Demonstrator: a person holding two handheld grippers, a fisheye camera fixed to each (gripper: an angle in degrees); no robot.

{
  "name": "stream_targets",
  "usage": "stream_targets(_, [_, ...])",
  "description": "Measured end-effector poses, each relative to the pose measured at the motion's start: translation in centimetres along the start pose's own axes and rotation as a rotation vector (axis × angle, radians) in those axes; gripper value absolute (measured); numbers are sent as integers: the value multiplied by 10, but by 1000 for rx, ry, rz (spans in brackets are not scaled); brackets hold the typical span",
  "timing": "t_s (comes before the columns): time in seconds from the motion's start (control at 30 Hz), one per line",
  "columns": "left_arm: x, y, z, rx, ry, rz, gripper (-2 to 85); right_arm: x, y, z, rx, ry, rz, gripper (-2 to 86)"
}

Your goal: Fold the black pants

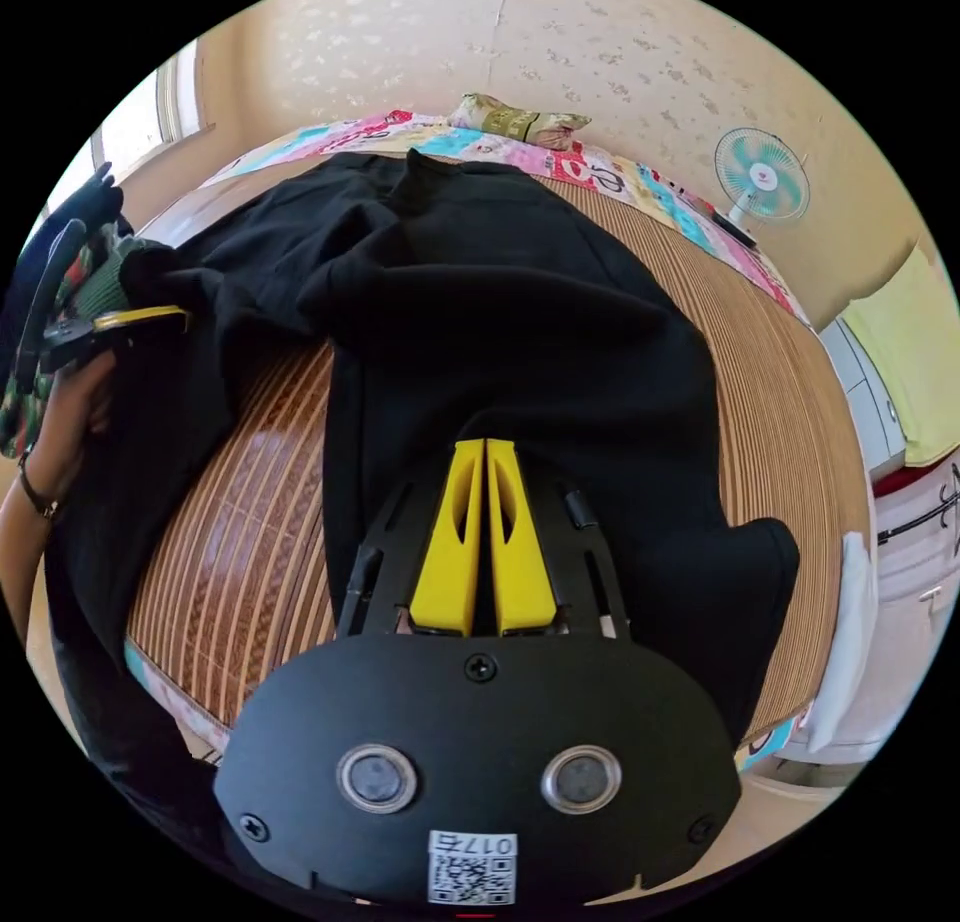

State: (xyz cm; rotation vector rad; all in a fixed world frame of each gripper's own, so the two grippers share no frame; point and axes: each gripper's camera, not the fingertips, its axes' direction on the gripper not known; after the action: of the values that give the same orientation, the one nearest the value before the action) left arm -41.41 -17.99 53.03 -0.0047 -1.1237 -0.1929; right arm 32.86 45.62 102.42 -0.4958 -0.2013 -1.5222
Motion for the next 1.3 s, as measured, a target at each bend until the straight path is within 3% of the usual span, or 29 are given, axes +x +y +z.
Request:
stream_targets(0.27, [47, -116, 46, 30, -156, 81, -10, 81, -34, 48, 74, -363, 184, 2])
stream_targets(0.53, [41, -193, 76, 50, -107, 74, -10, 138, -45, 89, 148, -589, 273, 1])
stream_targets(0.67, [34, -214, 86, 68, -64, 88, -10, 154, -46, 101, 182, -606, 301, 1])
stream_targets(0.83, [23, -197, 79, 79, -13, 69, -10, 167, -34, 105, 239, -664, 287, 1])
stream_targets(1.1, [-15, -101, 49, 78, 195, -92, -10, 180, 2, 97, 362, -654, 318, 2])
stream_targets(1.3, [38, -37, 14, 108, 8, 52, -10, 190, 36, 97, 377, -721, 379, 2])
